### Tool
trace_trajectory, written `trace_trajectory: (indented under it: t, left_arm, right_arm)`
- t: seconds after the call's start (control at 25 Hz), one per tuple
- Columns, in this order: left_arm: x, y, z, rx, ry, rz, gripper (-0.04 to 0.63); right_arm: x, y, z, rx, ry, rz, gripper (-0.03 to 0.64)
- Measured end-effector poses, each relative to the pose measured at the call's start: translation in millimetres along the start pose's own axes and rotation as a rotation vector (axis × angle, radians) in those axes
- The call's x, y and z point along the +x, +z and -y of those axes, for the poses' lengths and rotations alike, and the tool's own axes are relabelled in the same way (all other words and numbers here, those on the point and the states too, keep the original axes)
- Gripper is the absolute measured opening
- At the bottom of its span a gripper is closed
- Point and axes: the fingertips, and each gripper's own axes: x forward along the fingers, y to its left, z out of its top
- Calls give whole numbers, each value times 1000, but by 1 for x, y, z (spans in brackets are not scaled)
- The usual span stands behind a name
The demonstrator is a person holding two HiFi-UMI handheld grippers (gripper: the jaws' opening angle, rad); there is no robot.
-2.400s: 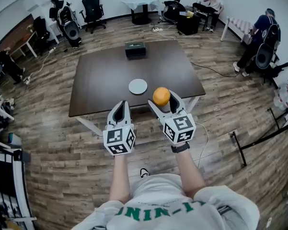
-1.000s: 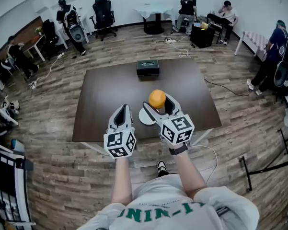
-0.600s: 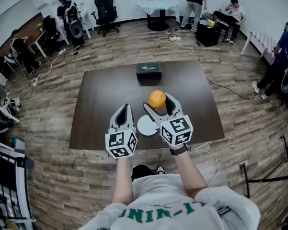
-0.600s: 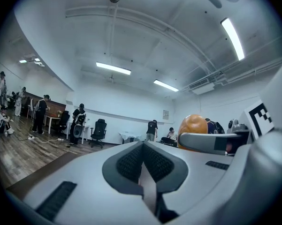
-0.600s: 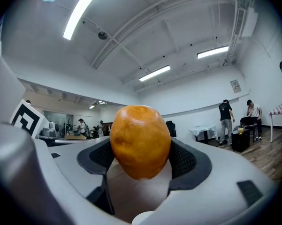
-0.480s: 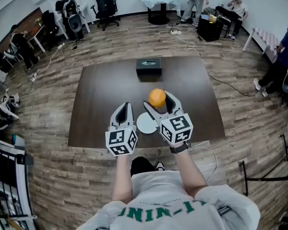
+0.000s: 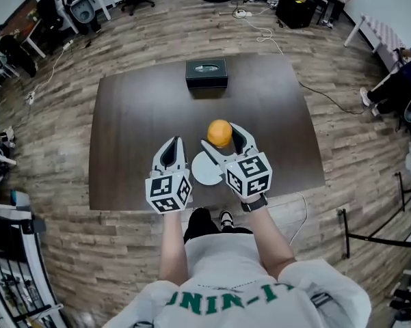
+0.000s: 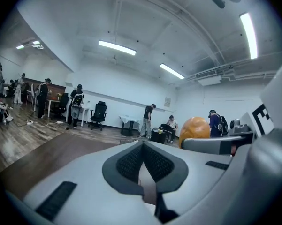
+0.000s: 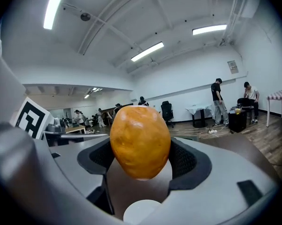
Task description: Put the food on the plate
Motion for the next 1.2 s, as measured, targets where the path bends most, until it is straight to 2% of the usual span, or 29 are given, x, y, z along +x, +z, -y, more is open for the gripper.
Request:
trace_trajectory:
  t: [0.32, 0.52, 0.92, 1.2]
  left_arm:
    - [40, -55, -23, 2, 4, -112, 11]
    - [52, -76, -32, -20, 14, -143, 12]
    - [53, -127, -47, -60, 40, -206, 12]
    - [58, -160, -58, -68, 11, -248, 12]
  right_arm:
    - [37, -73, 29, 128, -10, -148, 359]
    - [54, -118, 37, 154, -16, -234, 359]
    - [71, -218, 27, 58, -15, -461, 359]
    - [77, -269, 24, 21, -10, -589, 359]
